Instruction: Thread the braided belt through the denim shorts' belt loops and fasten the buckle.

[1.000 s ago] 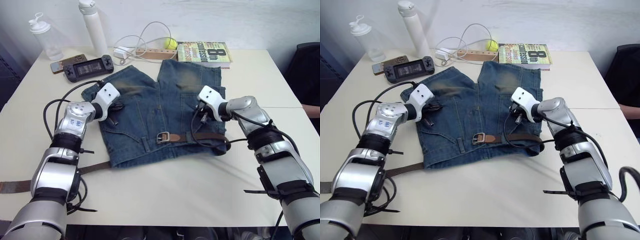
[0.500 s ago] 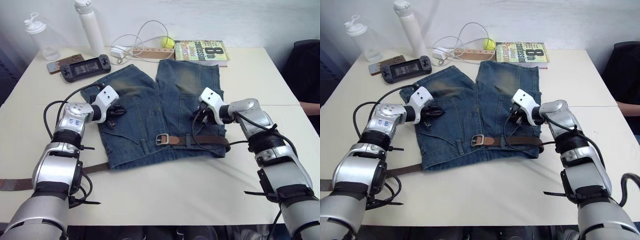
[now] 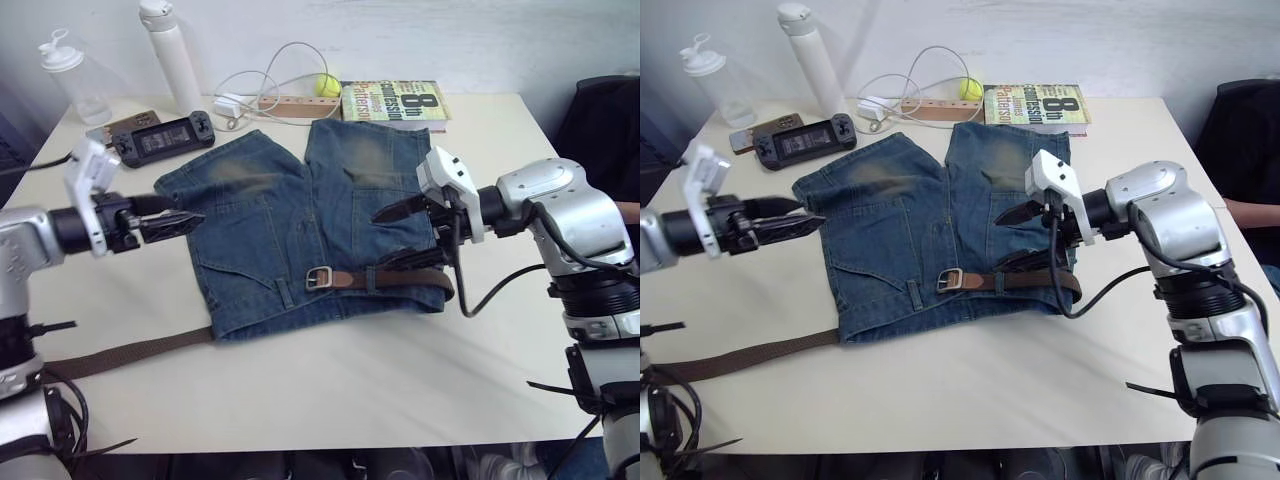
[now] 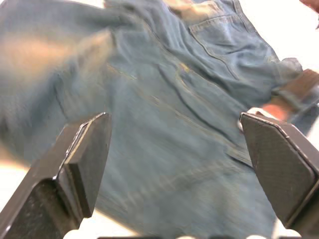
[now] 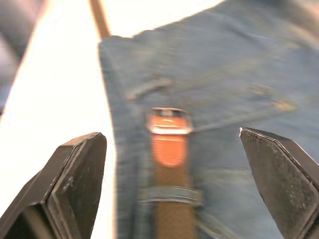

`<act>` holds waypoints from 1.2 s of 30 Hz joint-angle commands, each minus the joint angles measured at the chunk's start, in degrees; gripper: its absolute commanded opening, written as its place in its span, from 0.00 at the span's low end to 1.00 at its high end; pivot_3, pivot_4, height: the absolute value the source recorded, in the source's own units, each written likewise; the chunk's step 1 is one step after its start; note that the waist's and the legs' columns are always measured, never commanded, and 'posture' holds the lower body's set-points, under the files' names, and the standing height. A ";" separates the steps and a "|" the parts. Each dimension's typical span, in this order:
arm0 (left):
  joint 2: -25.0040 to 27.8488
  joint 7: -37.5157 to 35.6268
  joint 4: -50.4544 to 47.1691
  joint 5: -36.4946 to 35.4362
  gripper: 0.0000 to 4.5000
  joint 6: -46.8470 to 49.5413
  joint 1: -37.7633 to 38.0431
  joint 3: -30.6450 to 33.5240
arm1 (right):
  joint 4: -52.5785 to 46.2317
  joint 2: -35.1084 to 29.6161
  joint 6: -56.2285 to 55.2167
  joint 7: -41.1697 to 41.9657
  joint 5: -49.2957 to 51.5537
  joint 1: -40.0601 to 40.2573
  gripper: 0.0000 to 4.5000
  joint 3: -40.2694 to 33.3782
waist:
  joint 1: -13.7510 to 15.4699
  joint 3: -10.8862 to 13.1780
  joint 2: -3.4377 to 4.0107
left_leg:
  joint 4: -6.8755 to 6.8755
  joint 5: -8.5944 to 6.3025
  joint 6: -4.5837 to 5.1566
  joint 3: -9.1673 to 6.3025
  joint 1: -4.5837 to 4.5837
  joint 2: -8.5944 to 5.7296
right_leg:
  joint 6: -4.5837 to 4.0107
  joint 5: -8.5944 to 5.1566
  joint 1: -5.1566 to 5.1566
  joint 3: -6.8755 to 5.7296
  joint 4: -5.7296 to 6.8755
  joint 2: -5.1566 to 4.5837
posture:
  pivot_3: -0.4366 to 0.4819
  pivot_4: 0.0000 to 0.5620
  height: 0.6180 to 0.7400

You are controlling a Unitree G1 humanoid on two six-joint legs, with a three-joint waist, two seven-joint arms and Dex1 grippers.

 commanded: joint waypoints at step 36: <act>-41.62 89.52 -23.55 -78.28 0.99 -65.77 54.21 -4.59 | -0.31 4.36 -4.66 0.52 3.65 -4.84 1.00 2.56 | 0.86 0.21 1.00 | -0.23 -0.45 0.56 -0.21 1.19 -0.17 | 0.13 0.07 2.04 -0.18 -1.75 -0.41 | 0.48 0.27 0.96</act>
